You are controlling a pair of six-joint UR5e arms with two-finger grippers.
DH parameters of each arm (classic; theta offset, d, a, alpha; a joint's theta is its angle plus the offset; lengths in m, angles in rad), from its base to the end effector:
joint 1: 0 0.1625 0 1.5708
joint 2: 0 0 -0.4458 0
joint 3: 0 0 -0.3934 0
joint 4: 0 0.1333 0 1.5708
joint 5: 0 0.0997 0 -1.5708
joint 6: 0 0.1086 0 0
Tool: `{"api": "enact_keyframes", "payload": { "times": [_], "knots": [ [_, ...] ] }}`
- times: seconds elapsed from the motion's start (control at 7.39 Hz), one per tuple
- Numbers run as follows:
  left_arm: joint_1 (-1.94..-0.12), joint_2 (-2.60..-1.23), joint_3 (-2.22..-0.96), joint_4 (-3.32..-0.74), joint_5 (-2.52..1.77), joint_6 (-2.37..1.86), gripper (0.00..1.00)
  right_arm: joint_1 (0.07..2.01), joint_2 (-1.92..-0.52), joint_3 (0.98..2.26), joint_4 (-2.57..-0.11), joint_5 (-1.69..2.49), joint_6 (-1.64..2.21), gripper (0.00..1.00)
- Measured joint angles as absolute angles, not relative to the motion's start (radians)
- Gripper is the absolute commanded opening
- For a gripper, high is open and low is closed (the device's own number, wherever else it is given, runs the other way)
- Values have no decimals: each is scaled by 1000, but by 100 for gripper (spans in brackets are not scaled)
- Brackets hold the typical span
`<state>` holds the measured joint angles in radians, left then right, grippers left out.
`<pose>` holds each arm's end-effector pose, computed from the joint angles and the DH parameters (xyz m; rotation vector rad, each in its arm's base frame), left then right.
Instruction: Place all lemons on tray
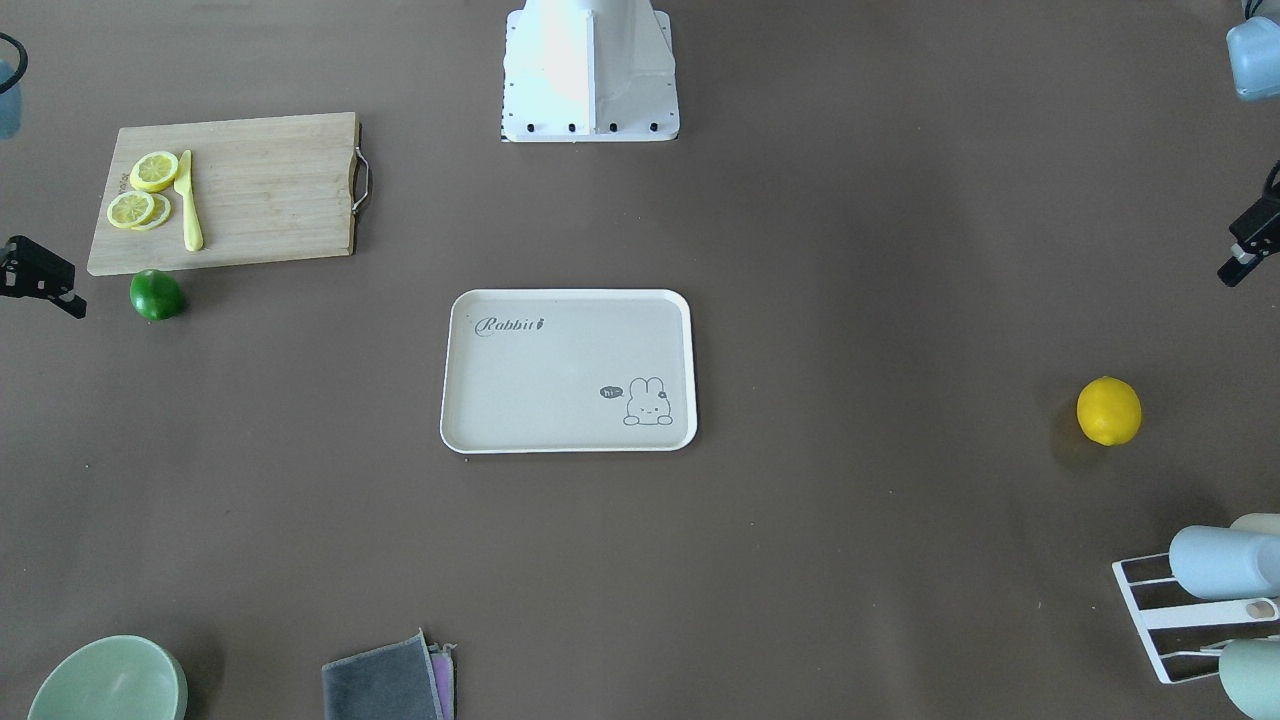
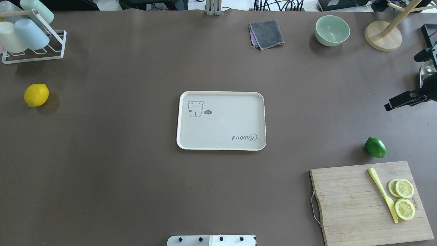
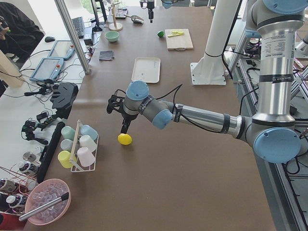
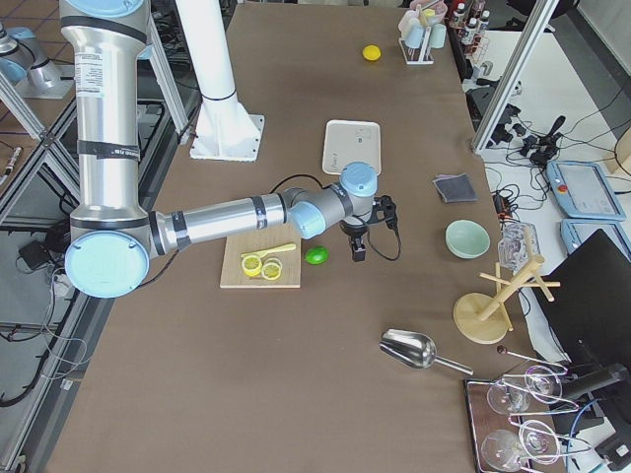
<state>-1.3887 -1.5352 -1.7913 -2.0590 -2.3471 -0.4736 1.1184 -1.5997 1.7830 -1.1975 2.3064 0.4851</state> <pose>0.0338 -0.4992 0.5341 0.3630 0.9092 -0.0067 -0.1647 -0.4771 0.5521 0.1501 -0.8783 -0.1741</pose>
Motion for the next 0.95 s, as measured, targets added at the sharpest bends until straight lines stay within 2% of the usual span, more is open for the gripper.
{"api": "enact_keyframes", "payload": {
  "times": [0.41, 0.95],
  "knots": [
    [-1358, -1544, -1791, -2063, -2336, -529, 98, 980, -1603, 1734, -1073, 2215, 625, 100],
    [-1297, -1552, -1795, -2105, -2292, -620, 98, 934, -1621, 1680, -1006, 2228, 657, 100]
  ]
}}
